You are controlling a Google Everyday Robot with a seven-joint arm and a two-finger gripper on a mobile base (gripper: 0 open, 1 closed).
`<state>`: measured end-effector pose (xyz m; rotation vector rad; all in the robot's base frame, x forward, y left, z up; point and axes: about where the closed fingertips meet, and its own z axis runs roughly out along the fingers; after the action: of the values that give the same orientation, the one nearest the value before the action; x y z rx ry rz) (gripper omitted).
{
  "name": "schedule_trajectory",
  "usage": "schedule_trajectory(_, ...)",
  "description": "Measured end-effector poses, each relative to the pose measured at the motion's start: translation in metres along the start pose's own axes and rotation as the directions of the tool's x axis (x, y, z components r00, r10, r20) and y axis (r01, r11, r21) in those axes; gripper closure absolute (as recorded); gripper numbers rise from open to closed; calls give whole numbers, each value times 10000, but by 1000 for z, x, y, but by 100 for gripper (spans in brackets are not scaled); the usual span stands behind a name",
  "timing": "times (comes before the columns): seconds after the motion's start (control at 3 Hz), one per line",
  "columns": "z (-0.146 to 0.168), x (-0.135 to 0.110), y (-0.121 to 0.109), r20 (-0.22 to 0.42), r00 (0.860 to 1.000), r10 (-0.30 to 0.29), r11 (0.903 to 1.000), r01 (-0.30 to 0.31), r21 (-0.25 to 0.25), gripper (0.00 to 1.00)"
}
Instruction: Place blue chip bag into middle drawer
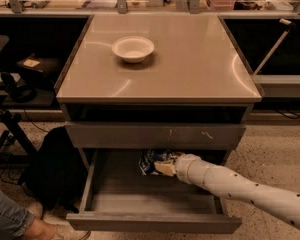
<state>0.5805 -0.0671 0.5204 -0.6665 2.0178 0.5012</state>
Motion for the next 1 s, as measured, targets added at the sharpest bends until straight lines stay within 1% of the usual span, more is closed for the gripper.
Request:
schedule_trajectory(0.33, 4, 33, -8, -583, 9972, 477, 9987, -467, 181, 100)
schedule_trajectory(0.67, -1, 116, -37, -1237, 9788, 1635, 9849, -1547, 779, 100)
schedule_trajectory(1.0, 0, 177, -54, -1427, 9533, 2661, 9623, -2540, 973, 100)
